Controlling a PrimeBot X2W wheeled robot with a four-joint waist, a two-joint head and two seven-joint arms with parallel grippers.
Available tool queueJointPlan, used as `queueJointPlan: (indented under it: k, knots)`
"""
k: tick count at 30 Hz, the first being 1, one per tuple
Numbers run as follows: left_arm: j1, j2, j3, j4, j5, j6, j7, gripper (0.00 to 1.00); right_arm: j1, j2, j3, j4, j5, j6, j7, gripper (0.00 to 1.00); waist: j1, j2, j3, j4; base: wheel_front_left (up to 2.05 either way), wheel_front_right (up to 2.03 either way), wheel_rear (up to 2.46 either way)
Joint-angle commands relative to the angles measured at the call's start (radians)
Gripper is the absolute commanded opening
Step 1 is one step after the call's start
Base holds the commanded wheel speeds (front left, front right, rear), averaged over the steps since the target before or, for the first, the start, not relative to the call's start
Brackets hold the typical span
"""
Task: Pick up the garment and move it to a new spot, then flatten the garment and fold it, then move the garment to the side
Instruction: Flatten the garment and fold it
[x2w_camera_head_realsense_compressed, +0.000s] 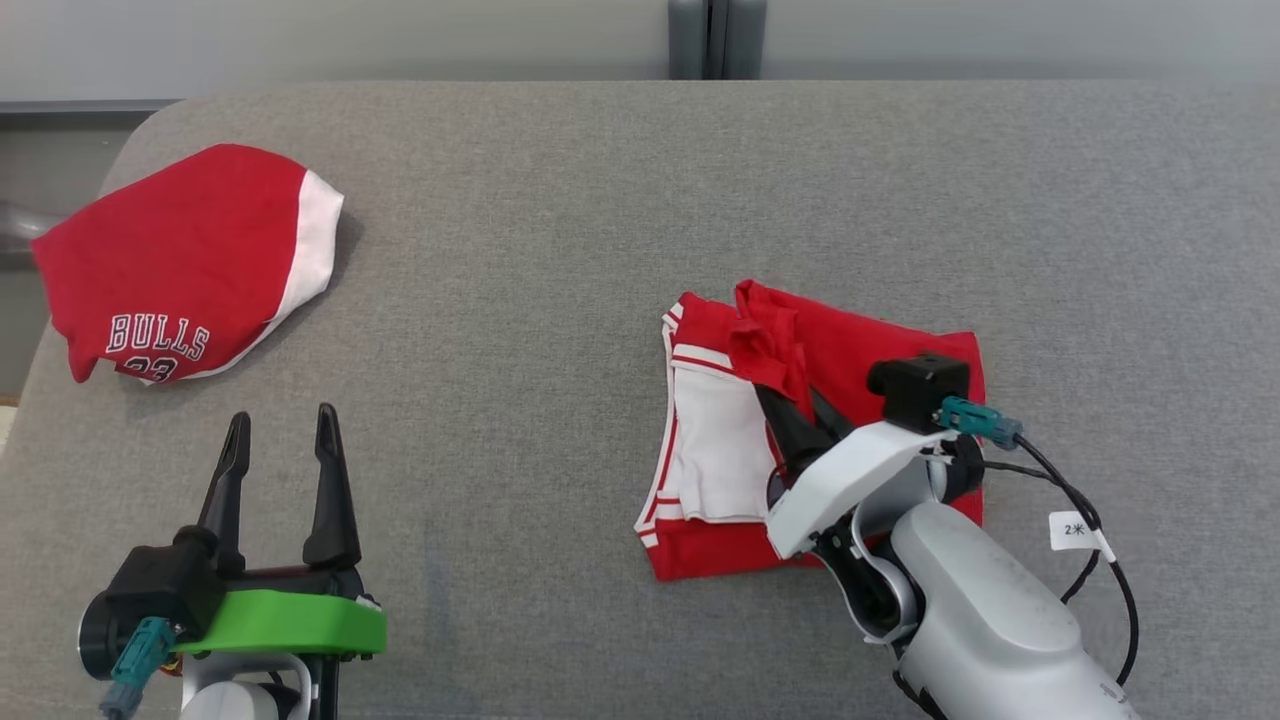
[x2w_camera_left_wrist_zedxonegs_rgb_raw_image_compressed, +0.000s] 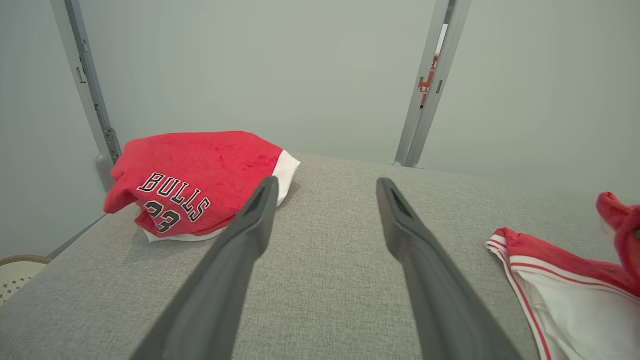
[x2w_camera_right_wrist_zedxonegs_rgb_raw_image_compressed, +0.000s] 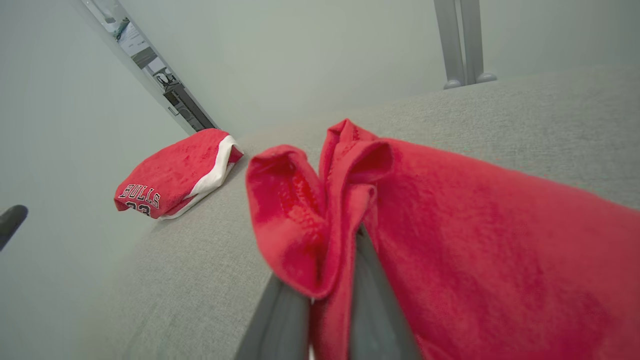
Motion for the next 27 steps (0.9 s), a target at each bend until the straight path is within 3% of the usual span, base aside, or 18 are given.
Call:
queueJointPlan:
  k: [1,5,8,14,27]
  knots:
    - [-0.014,0.001,-0.002,0.003,-0.005,0.003,-0.003,1.00,-0.015,0.000,0.020,0.013,0.019,-0.001,-0.011,0.00,0.0000,0.0000,0.009,0.014,0.00,0.00,0.00]
    - [-0.022,0.001,-0.008,0.008,-0.013,0.006,-0.003,1.00,-0.033,-0.001,0.068,0.062,0.075,-0.001,-0.031,0.00,0.0000,0.0000,0.013,0.022,0.00,0.00,0.00]
    - [-0.022,0.001,-0.012,0.012,-0.017,0.012,-0.003,1.00,-0.058,-0.001,0.086,0.112,0.079,-0.001,-0.047,1.00,0.0000,0.0000,0.014,0.021,0.00,0.00,0.00]
    - [-0.012,0.001,-0.003,0.012,-0.012,0.015,-0.003,1.00,-0.096,-0.001,0.043,0.123,0.034,-0.001,-0.060,1.00,0.0000,0.0000,-0.001,-0.003,0.00,0.00,0.00]
    - [0.022,0.001,0.015,0.007,0.013,0.008,-0.003,1.00,0.054,-0.103,-0.253,-0.110,-0.173,-0.001,-0.060,1.00,0.0000,0.0000,-0.053,-0.067,0.00,0.00,0.00]
